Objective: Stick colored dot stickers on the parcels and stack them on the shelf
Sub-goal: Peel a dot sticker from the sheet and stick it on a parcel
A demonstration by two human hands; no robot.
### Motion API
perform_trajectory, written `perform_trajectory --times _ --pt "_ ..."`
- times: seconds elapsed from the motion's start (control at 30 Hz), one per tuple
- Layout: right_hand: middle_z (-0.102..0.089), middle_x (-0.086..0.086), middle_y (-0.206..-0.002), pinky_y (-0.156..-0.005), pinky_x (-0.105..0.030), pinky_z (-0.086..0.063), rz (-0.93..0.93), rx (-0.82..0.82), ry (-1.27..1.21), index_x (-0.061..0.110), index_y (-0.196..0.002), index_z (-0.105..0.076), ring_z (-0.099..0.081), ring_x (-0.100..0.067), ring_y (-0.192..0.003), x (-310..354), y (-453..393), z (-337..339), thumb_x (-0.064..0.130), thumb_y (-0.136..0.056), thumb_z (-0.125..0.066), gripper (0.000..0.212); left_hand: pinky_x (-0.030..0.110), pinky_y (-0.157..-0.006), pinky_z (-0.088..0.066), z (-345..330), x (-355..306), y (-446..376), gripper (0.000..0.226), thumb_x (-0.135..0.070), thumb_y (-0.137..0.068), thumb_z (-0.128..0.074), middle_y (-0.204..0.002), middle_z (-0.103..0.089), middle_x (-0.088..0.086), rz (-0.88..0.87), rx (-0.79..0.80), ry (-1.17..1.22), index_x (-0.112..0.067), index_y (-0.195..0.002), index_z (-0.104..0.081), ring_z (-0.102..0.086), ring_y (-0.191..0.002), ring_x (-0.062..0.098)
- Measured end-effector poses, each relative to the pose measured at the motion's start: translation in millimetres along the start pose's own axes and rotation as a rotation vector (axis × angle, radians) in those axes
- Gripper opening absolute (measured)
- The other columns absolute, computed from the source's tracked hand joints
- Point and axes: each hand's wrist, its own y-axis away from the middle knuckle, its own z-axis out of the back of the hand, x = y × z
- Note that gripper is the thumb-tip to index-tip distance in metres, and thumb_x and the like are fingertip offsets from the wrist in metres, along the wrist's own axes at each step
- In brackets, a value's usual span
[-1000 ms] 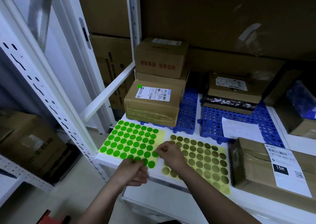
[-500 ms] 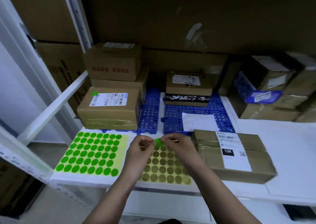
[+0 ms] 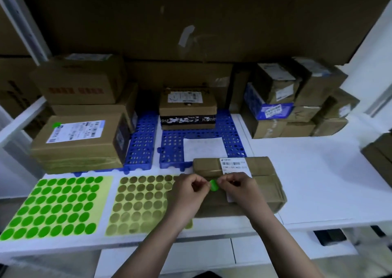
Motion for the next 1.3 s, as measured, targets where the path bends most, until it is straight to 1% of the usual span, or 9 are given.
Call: perform_trajectory --times 0.07,0.17,0.23,0.33,0.43,0.6,0.8,1.0,1.3 --pt "-0.068 0.015 -0.068 -0.069 -0.021 -0.049 0.012 -0.091 0.093 0.035 -0.057 -0.068 -0.062 -0.003 -0.072 -10 -2 10 0.016 -0.083 -0.071 0.032 0.009 -0.066 -0.036 -11 -1 -1 0.01 -0.038 -0.085 -0.064 -0.09 -0.062 -0.012 -0.011 0.014 -0.117 -0.03 -0.078 -0.063 -0.053 -0.08 -0.003" --pt "-0.068 0.012 -0.078 -0.074 -0.034 -0.05 0.035 -0.168 0.234 0.055 -0.056 -0.063 -0.063 -0.013 -0.082 -21 -4 21 0.023 -0.079 -0.073 0.041 0.029 -0.086 -0.04 -21 1 -1 0.014 -0.047 -0.082 -0.062 -0.093 -0.056 -0.017 -0.038 -0.006 -0.268 -0.038 -0.072 -0.058 -0.053 -0.093 0.004" --pt "-0.067 0.009 -0.083 -0.074 -0.036 -0.05 0.051 -0.202 0.314 0.051 -0.055 -0.063 -0.061 -0.019 -0.085 -30 -3 25 0.027 -0.077 -0.074 0.034 0.031 -0.09 -0.034 -25 -2 0 0.013 -0.049 -0.082 -0.06 -0.098 -0.05 -0.017 -0.055 -0.045 -0.367 -0.038 -0.075 -0.059 -0.048 -0.1 0.007" --pt "-0.064 0.009 -0.079 -0.07 -0.031 -0.045 0.096 -0.278 0.433 0.036 -0.064 -0.069 -0.061 -0.026 -0.085 -39 -2 29 0.033 -0.074 -0.074 0.011 0.031 -0.087 -0.024 -29 -6 0 0.014 -0.049 -0.084 -0.057 -0.106 -0.045 -0.014 -0.072 -0.028 -0.502 -0.036 -0.084 -0.062 -0.04 -0.11 0.011" --pt "-0.055 0.013 -0.082 -0.074 -0.03 -0.037 0.091 -0.285 0.479 0.03 -0.074 -0.073 -0.055 -0.021 -0.091 -45 0 31 0.027 -0.077 -0.075 0.005 0.031 -0.087 -0.022 -30 -8 0 0.014 -0.048 -0.084 -0.056 -0.105 -0.041 -0.013 -0.049 0.023 -0.527 -0.036 -0.086 -0.063 -0.038 -0.113 0.013" --pt "-0.058 0.013 -0.095 -0.084 -0.032 -0.033 0.084 -0.256 0.525 0.034 -0.082 -0.071 -0.047 -0.016 -0.099 -49 0 27 0.031 -0.08 -0.071 0.004 0.032 -0.093 -0.024 -33 -11 1 0.014 -0.046 -0.085 -0.055 -0.102 -0.036 -0.013 -0.06 0.015 -0.588 -0.035 -0.088 -0.063 -0.038 -0.114 0.011" --pt "-0.057 0.011 -0.1 -0.078 -0.031 -0.026 0.149 -0.27 0.572 0.033 -0.083 -0.07 -0.045 -0.017 -0.097 -49 0 20 0.034 -0.081 -0.07 0.003 0.031 -0.091 -0.025 -34 -9 1 0.016 -0.049 -0.083 -0.057 -0.1 -0.035 -0.013 -0.071 -0.021 -0.627 -0.034 -0.086 -0.062 -0.041 -0.113 0.01" --pt "-0.058 0.007 -0.092 -0.073 -0.033 -0.027 0.223 -0.318 0.617 0.035 -0.074 -0.069 -0.05 -0.022 -0.09 -55 -3 12 0.034 -0.072 -0.078 0.01 0.031 -0.09 -0.024 -34 -6 0 0.017 -0.05 -0.083 -0.057 -0.099 -0.034 -0.014 -0.105 -0.032 -0.646 -0.034 -0.087 -0.063 -0.041 -0.113 0.009" --pt "-0.056 0.007 -0.085 -0.07 -0.033 -0.029 0.29 -0.368 0.626 0.033 -0.071 -0.066 -0.053 -0.023 -0.08 -63 -4 8 0.031 -0.063 -0.085 0.021 0.031 -0.088 -0.024 -39 -6 1 0.016 -0.047 -0.083 -0.056 -0.099 -0.037 -0.013 -0.159 -0.06 -0.678 -0.033 -0.088 -0.063 -0.042 -0.111 0.008"
